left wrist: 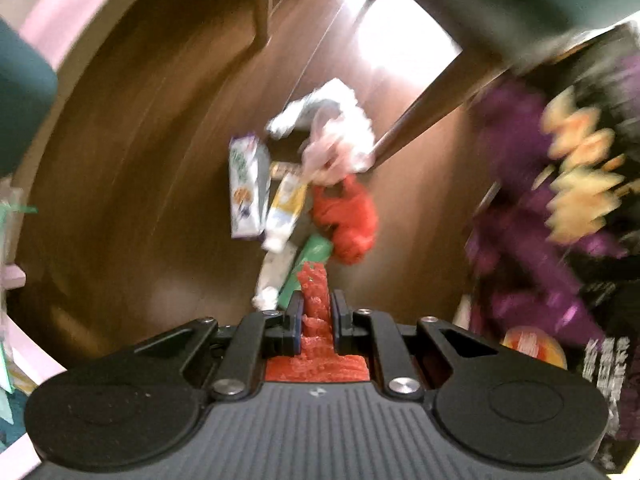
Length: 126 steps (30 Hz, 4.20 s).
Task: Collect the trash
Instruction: 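Lift both held items up over the teal wastebasket, then open both tools to drop the items into the wastebasket, then lower both tools back down to the trash pile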
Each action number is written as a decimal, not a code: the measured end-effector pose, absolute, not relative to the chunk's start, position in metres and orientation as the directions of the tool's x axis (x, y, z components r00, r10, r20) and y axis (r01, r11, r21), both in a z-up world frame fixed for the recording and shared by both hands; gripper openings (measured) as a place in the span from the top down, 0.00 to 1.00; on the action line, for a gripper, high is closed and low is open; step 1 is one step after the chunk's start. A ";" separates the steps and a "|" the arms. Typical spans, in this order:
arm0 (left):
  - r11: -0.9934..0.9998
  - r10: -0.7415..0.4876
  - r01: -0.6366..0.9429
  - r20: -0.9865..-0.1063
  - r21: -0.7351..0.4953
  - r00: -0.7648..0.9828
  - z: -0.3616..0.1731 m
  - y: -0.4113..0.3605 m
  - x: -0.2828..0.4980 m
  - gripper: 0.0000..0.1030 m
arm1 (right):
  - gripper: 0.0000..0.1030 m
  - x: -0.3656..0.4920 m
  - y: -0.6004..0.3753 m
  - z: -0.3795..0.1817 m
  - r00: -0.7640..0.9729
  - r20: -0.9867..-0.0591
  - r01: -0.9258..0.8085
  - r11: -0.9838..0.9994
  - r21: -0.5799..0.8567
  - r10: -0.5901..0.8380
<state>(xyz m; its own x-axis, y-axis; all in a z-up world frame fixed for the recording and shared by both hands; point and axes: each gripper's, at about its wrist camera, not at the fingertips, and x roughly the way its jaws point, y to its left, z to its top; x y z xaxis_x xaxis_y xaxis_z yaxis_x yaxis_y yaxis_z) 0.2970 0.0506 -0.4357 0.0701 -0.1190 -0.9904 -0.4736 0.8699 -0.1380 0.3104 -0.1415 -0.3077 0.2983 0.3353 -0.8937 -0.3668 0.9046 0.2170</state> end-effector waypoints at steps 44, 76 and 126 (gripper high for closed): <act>0.922 -0.073 -0.244 -0.756 -0.299 0.650 -0.027 0.071 0.524 0.87 | 0.94 0.511 -0.092 0.009 0.655 -0.705 -0.399 0.917 -0.017 0.272; 0.973 -0.033 -0.190 -0.894 -0.131 0.448 -0.152 0.040 0.587 0.79 | 0.68 0.558 -0.077 -0.108 0.529 -0.825 -0.375 0.927 -0.015 0.200; 0.983 -0.040 -0.138 -0.870 -0.123 0.491 -0.192 0.072 0.353 0.23 | 0.12 0.340 -0.124 -0.167 0.407 -0.796 -0.491 0.842 0.223 0.448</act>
<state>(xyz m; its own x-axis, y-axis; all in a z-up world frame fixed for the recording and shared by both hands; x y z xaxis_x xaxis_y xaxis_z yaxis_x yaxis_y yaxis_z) 0.3530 0.0721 -0.1919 0.4910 -0.0400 -0.8703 -0.1376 0.9828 -0.1228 0.3405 -0.1237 -0.1670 0.4069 0.4478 -0.7962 -0.4911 0.8421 0.2227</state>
